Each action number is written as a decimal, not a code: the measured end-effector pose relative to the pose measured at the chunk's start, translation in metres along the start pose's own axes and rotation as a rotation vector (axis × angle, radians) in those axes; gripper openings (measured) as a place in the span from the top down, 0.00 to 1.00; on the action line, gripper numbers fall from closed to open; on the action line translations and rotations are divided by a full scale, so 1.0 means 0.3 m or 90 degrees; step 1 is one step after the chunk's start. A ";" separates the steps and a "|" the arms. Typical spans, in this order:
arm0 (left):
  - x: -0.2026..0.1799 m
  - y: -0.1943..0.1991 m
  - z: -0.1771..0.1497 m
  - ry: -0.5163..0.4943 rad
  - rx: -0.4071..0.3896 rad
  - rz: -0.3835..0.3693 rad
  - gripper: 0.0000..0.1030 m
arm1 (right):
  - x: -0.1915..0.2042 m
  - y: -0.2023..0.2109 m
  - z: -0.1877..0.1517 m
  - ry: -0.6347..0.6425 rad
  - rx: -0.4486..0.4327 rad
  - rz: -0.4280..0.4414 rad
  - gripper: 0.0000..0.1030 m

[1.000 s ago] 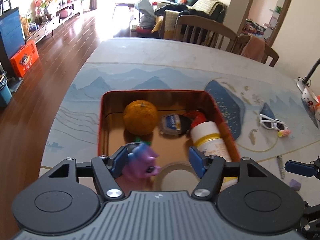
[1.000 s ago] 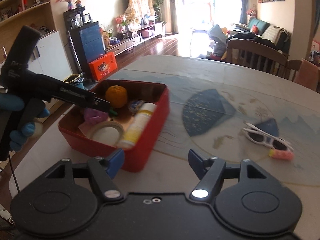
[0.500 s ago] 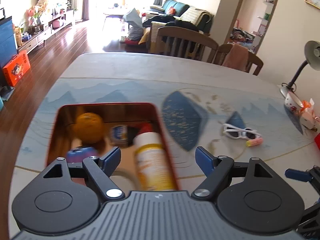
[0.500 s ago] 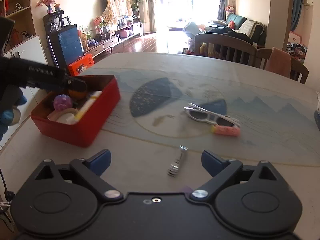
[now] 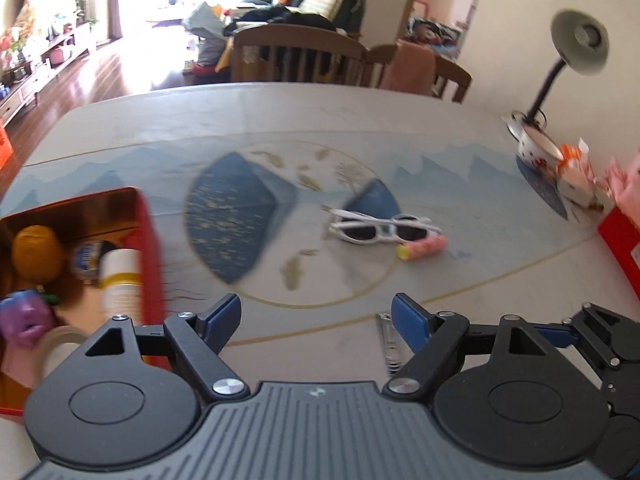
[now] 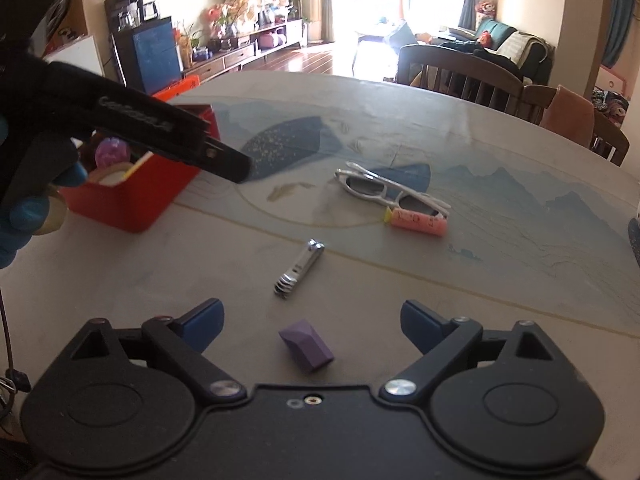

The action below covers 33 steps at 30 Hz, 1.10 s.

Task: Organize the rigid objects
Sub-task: 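Withdraw both tools from the tin toward the nail clipper and purple block, then grasp the nail clipper with the left tool while the right tool grasps the purple block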

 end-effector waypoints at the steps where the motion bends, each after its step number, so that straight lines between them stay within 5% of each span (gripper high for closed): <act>1: -0.018 -0.013 -0.005 -0.005 0.005 -0.002 0.20 | -0.003 -0.004 -0.008 0.006 0.005 0.002 0.12; 21: -0.190 -0.223 -0.090 -0.041 0.089 -0.012 0.22 | -0.008 -0.068 -0.070 0.080 0.050 0.058 0.44; 28: -0.222 -0.251 -0.103 -0.037 0.108 -0.034 0.55 | 0.001 -0.072 -0.081 0.107 0.051 0.059 0.64; 33: -0.234 -0.258 -0.101 -0.051 0.104 -0.022 0.69 | 0.006 -0.070 -0.087 0.123 0.052 0.059 0.75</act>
Point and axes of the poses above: each gripper's, at about its wrist camera, not at the fingertips, and y roughly against the way its jaws point, x to its left, z to its top, the point moved 7 cm from there along -y, roughly the way its jaws point, and after that the axes turned 4 degrees about -x, right-handed, at the moved point
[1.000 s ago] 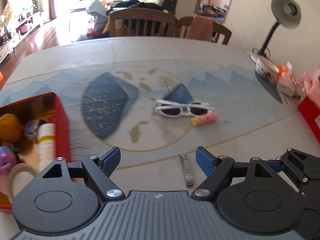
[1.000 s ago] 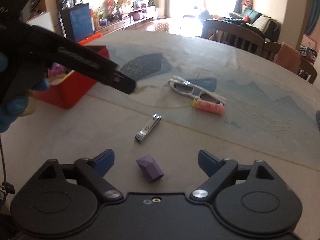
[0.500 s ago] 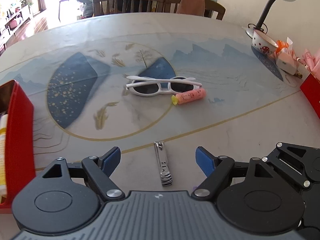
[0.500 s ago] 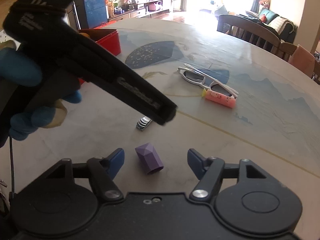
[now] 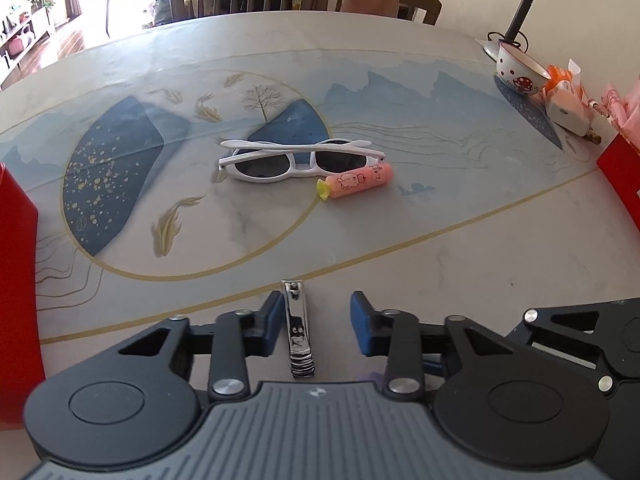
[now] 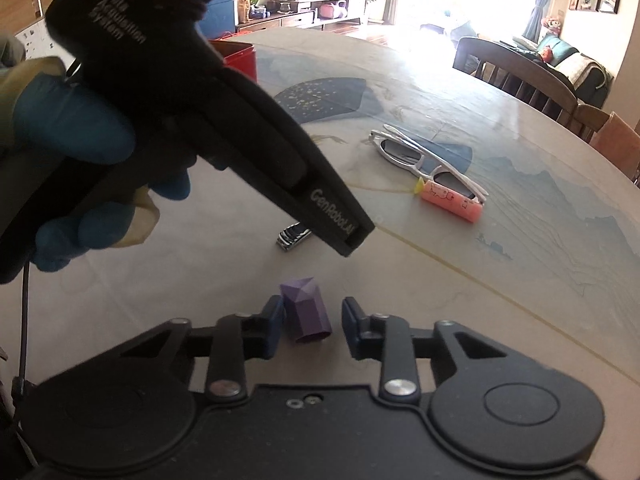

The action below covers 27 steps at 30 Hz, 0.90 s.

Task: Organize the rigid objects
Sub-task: 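Grasp the nail clipper with the left tool while the right tool grasps the purple block, then carry the nail clipper with the left tool while the right tool carries the purple block toward the tin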

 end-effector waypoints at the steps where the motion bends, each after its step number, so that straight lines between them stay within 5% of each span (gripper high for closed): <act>1: -0.001 0.001 -0.001 -0.003 0.000 0.003 0.70 | 0.001 0.000 -0.001 0.003 0.000 0.000 0.78; 7: -0.001 0.000 -0.002 -0.017 0.001 0.021 0.88 | -0.006 0.003 -0.007 0.006 0.000 -0.008 0.81; 27: 0.113 0.107 -0.005 0.044 -0.030 0.036 0.90 | -0.097 0.076 0.064 -0.111 -0.040 -0.033 0.81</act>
Point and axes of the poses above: each gripper's, at about its wrist camera, not at the fingertips, and y roughly against the way its jaws point, x to its left, z to its top, the point moved 7 cm from there along -y, roughly the way its jaws point, and after that the axes turned 4 degrees about -x, right-handed, at the moved point
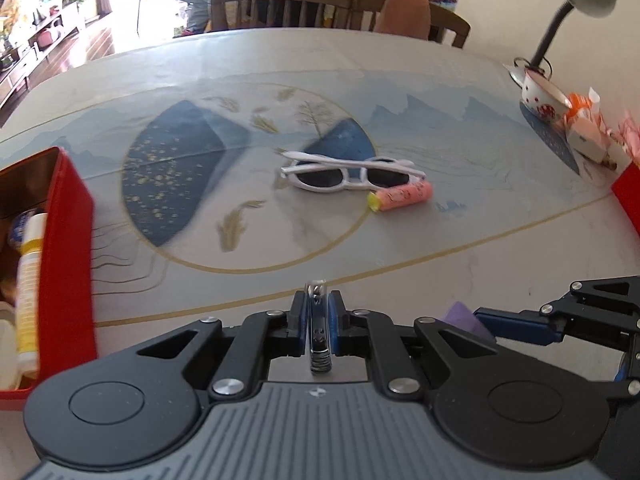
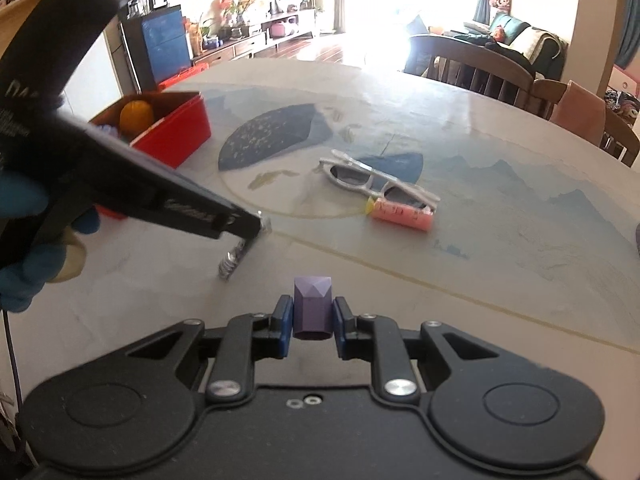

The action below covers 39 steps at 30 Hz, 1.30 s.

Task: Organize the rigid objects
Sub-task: 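Carry the nail clipper with the left tool while the right tool carries the purple block toward the tin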

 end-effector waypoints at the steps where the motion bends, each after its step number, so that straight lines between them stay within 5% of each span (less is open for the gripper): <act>1: 0.009 0.012 0.004 0.005 -0.005 0.001 0.90 | 0.000 0.003 0.009 -0.002 -0.004 0.001 0.81; 14: 0.029 0.008 -0.018 0.031 0.014 -0.014 0.87 | -0.031 -0.009 0.010 -0.024 0.006 -0.012 0.81; 19: 0.006 -0.033 -0.025 0.019 0.023 0.000 0.56 | -0.051 0.003 -0.011 -0.035 0.008 -0.017 0.81; 21: -0.001 -0.047 -0.024 0.014 0.024 0.008 0.56 | -0.062 0.005 -0.018 -0.039 0.011 -0.019 0.81; 27: -0.039 -0.081 -0.024 -0.025 0.030 0.029 0.57 | -0.093 0.013 -0.035 -0.052 0.012 -0.025 0.81; 34: -0.050 -0.091 -0.012 -0.033 0.021 0.044 0.88 | -0.119 0.018 -0.049 -0.065 0.010 -0.027 0.81; 39: -0.053 -0.087 -0.015 -0.041 0.017 0.055 0.90 | -0.129 0.020 -0.047 -0.069 0.005 -0.028 0.81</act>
Point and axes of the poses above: each gripper's, at about its wrist camera, not at the fingertips, and y roughly against the way its jaws point, x to its left, z to its top, the point moved 7 cm from there along -y, roughly the way its jaws point, and after that the axes turned 4 degrees about -x, right-handed, at the moved point
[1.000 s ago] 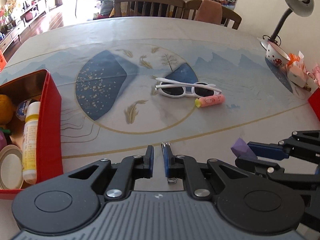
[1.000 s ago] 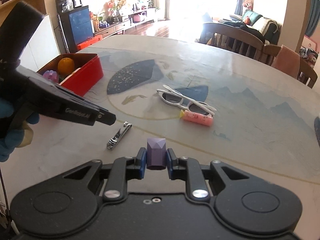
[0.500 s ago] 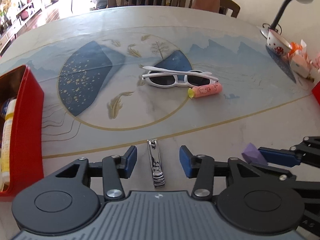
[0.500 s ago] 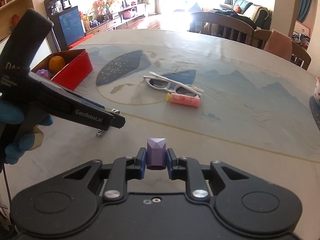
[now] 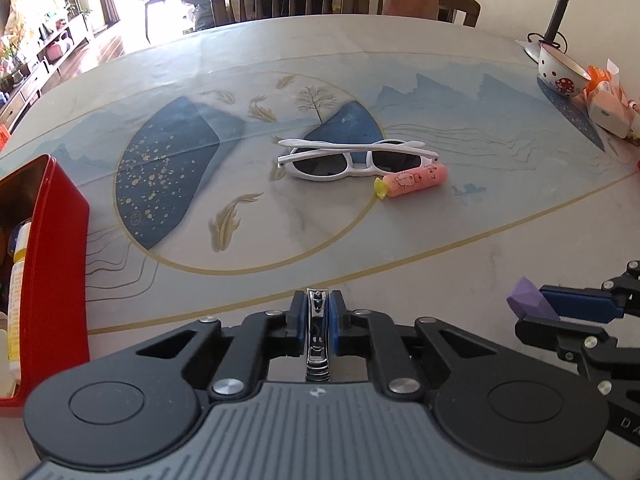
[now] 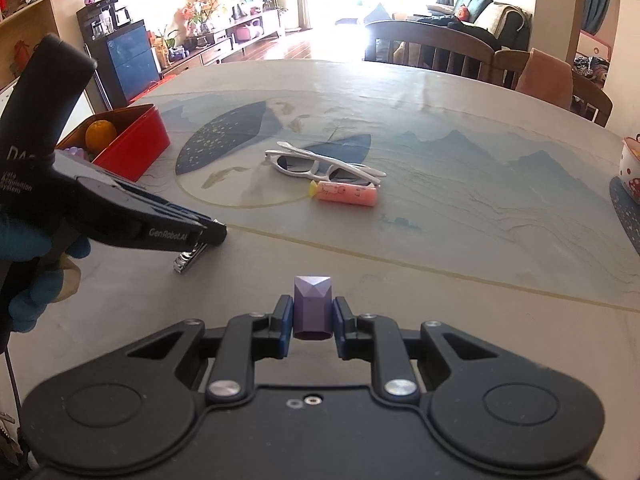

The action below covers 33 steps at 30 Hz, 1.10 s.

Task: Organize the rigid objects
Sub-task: 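Carry the nail clipper with the left tool while the right tool carries the purple block toward the tin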

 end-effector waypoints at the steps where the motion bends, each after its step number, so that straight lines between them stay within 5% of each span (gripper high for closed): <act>1: 0.001 0.004 0.000 0.000 -0.001 -0.001 0.90 | 0.000 -0.001 0.001 0.000 -0.001 0.000 0.81; 18: 0.164 0.186 -0.003 0.084 -0.069 -0.008 0.90 | 0.082 0.025 0.074 0.034 -0.036 0.020 0.81; 33: 0.367 0.346 0.021 0.118 -0.114 -0.059 0.90 | 0.314 0.020 0.241 0.067 -0.071 0.034 0.81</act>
Point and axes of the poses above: each gripper's, at about its wrist camera, not at the fingertips, and y roughly against the way its jaws point, x to its left, z to its top, the point moved 7 cm from there along -y, roughly the way its jaws point, and after that the axes turned 4 degrees about -x, right-handed, at the moved point
